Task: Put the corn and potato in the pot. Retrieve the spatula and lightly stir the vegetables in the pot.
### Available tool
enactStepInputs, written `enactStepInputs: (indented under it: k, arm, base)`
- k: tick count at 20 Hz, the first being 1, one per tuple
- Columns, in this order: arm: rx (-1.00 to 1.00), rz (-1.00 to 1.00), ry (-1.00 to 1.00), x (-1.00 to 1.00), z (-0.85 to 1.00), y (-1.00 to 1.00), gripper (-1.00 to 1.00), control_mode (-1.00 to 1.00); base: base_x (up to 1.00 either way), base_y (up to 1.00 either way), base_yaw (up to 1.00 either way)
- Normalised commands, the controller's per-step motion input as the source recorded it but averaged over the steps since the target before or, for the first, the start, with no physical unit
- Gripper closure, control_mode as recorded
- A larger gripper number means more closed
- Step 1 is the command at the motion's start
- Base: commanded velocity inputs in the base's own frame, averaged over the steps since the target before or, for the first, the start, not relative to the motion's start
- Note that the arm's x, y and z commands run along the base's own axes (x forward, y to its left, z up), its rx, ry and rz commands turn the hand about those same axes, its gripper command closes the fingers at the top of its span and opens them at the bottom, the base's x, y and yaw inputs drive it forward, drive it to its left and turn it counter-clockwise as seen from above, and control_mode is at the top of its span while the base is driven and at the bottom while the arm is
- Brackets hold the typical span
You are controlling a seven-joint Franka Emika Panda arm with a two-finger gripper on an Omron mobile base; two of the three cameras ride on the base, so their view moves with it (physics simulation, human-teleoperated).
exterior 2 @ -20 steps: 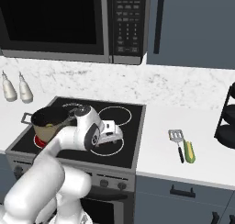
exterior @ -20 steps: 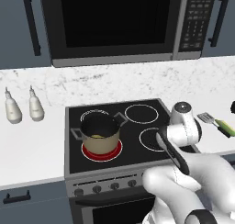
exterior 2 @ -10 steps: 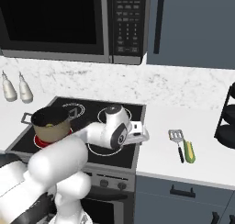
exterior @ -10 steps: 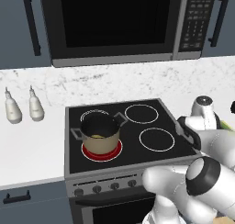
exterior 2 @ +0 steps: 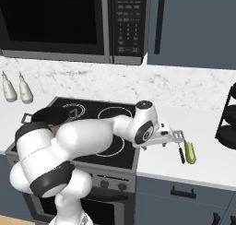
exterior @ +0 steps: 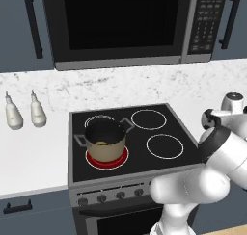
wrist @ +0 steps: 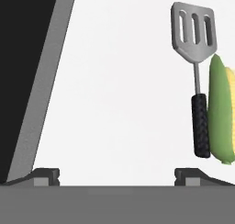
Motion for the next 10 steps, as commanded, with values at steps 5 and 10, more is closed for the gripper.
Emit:
enactStepInputs:
  k: [5,10]
  arm:
    - [0.02,0.00,0.00,0.00,0.00,-0.24,-1.00,-1.00]
    - [0.00,0.00,0.00,0.00,0.00,-0.11,-1.00,-1.00]
  base:
    - [0.00,0.00,0.00]
    - [0.00,0.00,0.00]
